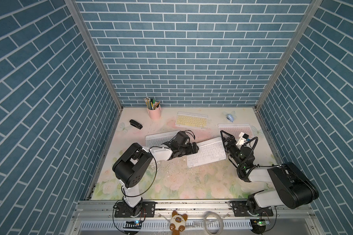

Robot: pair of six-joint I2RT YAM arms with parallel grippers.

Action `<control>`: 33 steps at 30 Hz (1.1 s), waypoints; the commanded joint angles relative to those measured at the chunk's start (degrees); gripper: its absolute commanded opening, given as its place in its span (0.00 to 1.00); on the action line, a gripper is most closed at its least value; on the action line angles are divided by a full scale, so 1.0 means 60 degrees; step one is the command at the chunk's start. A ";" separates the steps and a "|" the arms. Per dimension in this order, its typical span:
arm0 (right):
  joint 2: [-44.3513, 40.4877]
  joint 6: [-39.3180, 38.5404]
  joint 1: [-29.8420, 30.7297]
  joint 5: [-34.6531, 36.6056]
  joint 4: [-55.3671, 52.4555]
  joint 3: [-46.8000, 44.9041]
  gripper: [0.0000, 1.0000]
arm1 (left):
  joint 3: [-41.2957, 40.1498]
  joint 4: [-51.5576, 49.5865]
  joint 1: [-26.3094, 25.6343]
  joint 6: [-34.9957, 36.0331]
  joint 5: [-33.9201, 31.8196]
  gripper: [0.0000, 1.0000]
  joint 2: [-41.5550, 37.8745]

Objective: Stack the numeric keypads
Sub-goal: Pick up the numeric keypad from the center of the board.

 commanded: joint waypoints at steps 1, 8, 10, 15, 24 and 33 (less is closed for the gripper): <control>0.0305 0.1776 0.0728 -0.1165 -0.0554 0.0147 0.99 | -0.0061 0.0834 -0.0356 -0.0044 0.1526 1.00 -0.0026; 0.0284 0.2134 0.0831 -0.0802 -0.1033 0.0138 0.99 | -0.0097 0.0891 -0.0356 -0.0025 0.1549 1.00 -0.0087; 0.0254 0.2187 0.0866 -0.0770 -0.1189 0.0177 0.99 | -0.0082 0.0891 -0.0356 -0.0010 0.1549 1.00 -0.0084; 0.0225 0.2601 0.0998 -0.0469 -0.1364 0.0272 0.99 | -0.0075 0.0935 -0.0356 -0.0015 0.1564 0.99 -0.0076; -0.0005 0.2812 0.1116 -0.0393 -0.1755 0.0431 0.99 | -0.0139 0.0898 -0.0356 0.0032 0.1523 1.00 -0.0154; -0.0156 0.2573 0.1118 -0.0807 -0.2729 0.0671 0.98 | -0.0196 0.0989 -0.0356 0.0002 0.1521 1.00 -0.0171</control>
